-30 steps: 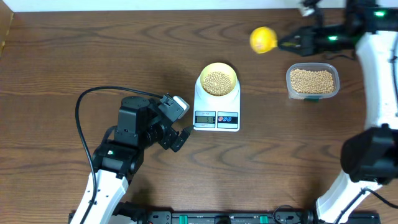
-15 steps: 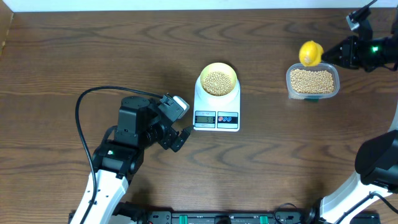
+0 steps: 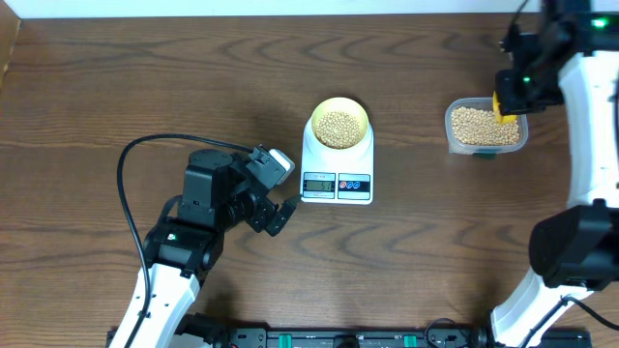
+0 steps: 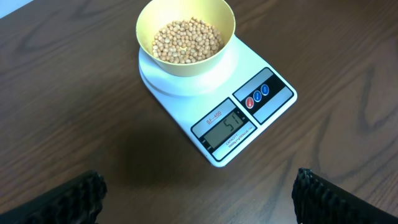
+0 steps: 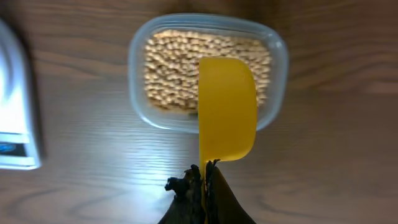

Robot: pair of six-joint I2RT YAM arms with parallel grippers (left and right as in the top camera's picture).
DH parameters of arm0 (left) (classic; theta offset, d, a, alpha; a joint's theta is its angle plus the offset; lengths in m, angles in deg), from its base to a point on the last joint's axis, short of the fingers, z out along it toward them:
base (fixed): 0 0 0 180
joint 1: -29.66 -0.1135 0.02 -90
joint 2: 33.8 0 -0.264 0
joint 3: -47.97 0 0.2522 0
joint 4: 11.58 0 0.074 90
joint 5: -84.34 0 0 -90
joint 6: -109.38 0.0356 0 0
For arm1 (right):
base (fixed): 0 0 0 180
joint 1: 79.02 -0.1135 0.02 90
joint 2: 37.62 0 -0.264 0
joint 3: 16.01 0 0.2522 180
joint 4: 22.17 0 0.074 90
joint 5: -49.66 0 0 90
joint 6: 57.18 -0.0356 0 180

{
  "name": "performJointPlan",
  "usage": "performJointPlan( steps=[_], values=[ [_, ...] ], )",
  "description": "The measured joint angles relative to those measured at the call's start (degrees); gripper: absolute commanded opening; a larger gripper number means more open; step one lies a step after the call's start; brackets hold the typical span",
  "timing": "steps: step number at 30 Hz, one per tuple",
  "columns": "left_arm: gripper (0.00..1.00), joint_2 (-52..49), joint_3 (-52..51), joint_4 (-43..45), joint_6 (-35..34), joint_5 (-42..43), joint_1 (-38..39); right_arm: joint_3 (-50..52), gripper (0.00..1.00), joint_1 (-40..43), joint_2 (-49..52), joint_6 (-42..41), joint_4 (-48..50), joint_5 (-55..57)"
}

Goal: Scoop item into bowl and weigh 50g on scale
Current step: 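Tip the scoop to empty soybeans back into the tub, then carry the scoop left back over the yellow bowl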

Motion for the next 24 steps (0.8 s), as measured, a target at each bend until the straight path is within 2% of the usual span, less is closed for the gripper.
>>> performJointPlan(
  steps=[6,13,18,24],
  values=[
    [0.98,0.0,0.0,0.0,0.0,0.0,0.0,0.0,0.01,-5.6,0.0,-1.5,0.6,12.1],
    [0.98,0.0,0.0,0.0,0.0,0.0,0.0,0.0,0.01,-6.9,0.0,-2.5,0.6,17.1],
    [0.98,0.0,0.0,0.0,0.0,0.0,0.0,0.0,0.01,-6.8,0.0,-2.6,1.4,14.4],
    [0.98,0.0,0.0,0.0,0.0,0.0,0.0,0.0,0.01,-6.3,0.0,-2.6,10.2,0.9]
  ],
)
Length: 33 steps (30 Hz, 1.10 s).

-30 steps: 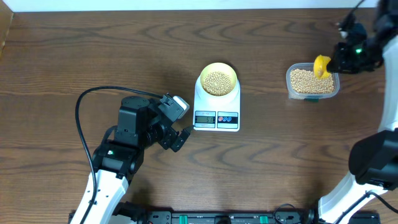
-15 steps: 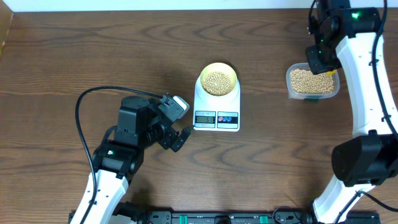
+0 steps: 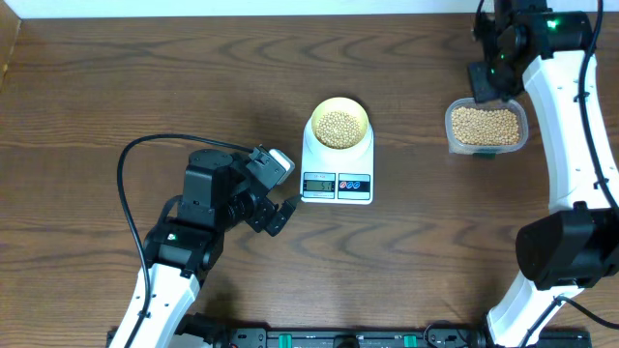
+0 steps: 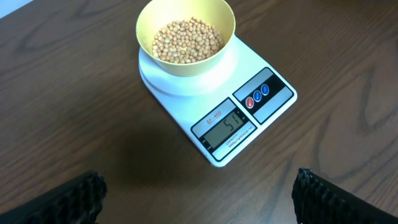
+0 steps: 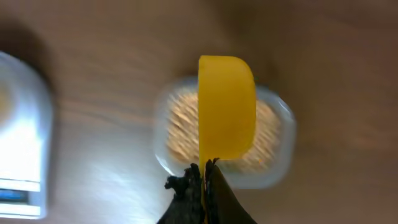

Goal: Scoop item into bowl and weigh 50g on scale
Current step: 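Carry the scoop left back over the yellow bowl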

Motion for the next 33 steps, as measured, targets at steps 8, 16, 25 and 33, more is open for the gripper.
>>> performJointPlan(
  steps=[8,16,25,33],
  values=[
    [0.98,0.0,0.0,0.0,0.0,0.0,0.0,-1.9,0.01,-1.7,0.0,0.3,9.5,-20.0],
    [0.98,0.0,0.0,0.0,0.0,0.0,0.0,-1.9,0.01,-9.5,0.0,2.9,8.7,-28.0],
    [0.98,0.0,0.0,0.0,0.0,0.0,0.0,-1.9,0.01,-15.1,2.5,3.5,6.0,-29.7],
    [0.97,0.0,0.0,0.0,0.0,0.0,0.0,-1.9,0.01,-17.0,5.2,4.8,5.4,-28.8]
  ],
)
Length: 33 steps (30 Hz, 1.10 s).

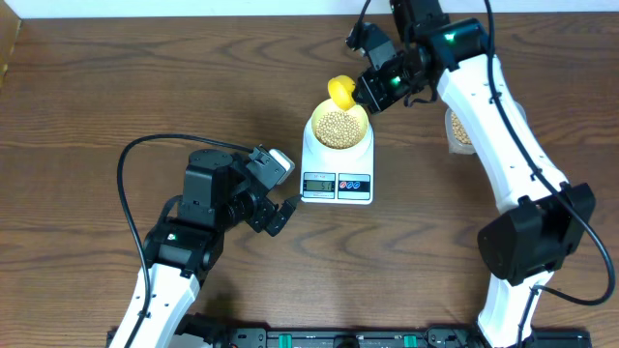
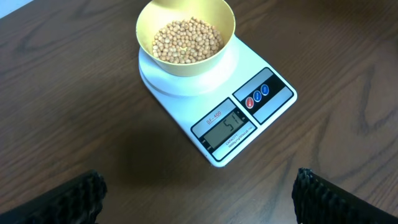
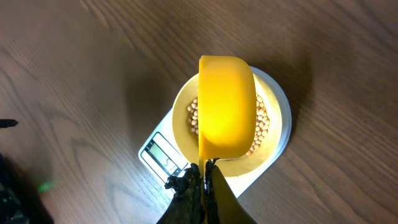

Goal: Scoop item into bowl and weigh 50g on scale

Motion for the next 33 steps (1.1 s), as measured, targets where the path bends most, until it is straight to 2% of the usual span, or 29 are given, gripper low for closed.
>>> performJointPlan(
  steps=[33],
  values=[
    [0.98,0.0,0.0,0.0,0.0,0.0,0.0,0.0,0.01,-3.8,9.1,1.0,-0.3,6.9]
  ],
)
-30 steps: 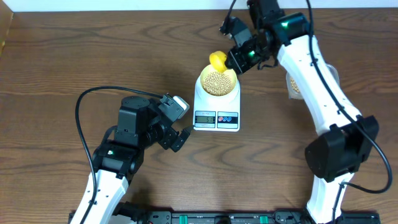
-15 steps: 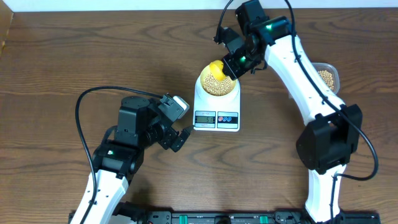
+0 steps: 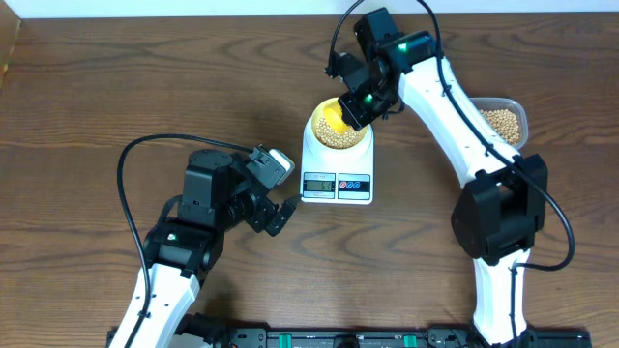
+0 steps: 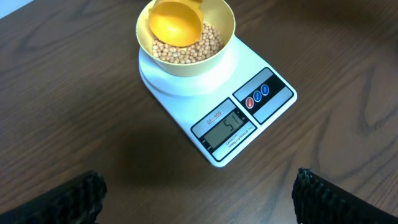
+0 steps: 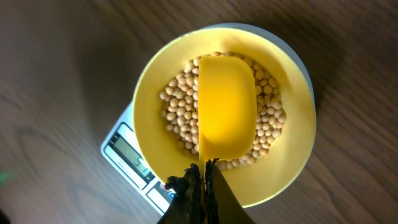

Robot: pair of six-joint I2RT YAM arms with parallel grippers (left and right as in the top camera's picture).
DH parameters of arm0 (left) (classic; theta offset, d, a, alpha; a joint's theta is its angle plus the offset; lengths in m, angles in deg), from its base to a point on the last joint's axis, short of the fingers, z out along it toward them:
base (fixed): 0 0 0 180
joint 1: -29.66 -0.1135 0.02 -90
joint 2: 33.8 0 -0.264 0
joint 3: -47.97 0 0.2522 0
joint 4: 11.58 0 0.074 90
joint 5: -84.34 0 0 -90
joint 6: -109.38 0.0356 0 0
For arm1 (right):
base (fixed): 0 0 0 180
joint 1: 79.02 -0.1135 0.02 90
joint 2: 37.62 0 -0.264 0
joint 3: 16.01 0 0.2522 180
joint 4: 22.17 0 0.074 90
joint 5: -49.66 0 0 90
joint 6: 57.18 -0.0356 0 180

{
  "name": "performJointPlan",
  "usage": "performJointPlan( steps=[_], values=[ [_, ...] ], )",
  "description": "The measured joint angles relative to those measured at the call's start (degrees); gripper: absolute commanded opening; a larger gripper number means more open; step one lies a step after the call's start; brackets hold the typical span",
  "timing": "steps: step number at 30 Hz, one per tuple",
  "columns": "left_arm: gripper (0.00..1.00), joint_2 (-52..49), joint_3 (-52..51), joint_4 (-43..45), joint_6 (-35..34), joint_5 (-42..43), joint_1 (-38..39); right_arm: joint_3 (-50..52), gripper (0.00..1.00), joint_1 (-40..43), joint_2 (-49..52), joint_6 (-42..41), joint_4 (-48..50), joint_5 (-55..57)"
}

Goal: Scoop item into bowl and weigh 50g on scale

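Observation:
A yellow bowl (image 3: 351, 137) of beans (image 4: 208, 45) stands on the white scale (image 3: 337, 179), whose display (image 4: 224, 126) reads 51. My right gripper (image 5: 204, 169) is shut on the handle of a yellow scoop (image 5: 226, 106), whose empty cup sits low inside the bowl over the beans. The scoop (image 4: 175, 23) shows in the left wrist view too. My left gripper (image 4: 198, 194) hangs open over bare table in front of the scale, nothing between its fingers (image 4: 326, 196).
A clear tub of beans (image 3: 503, 119) stands at the far right, partly behind the right arm. The left arm's black cable (image 3: 145, 155) loops over the table at the left.
My right gripper has lowered the scoop from just above the bowl into it, onto the beans. The scale still reads 51. The left arm has not moved.
My right gripper held the empty scoop over the bean tub at the right. Then it hung higher above the tub, then over the bowl on the scale, and now inside the bowl. The display read 51 throughout, and the left gripper stayed open.

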Motion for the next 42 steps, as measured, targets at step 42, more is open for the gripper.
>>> performJointPlan(
  steps=[42],
  values=[
    [0.97,0.0,0.0,0.0,0.0,0.0,0.0,0.0,0.01,-2.3,0.2,1.1,-0.6,1.9]
  ],
)
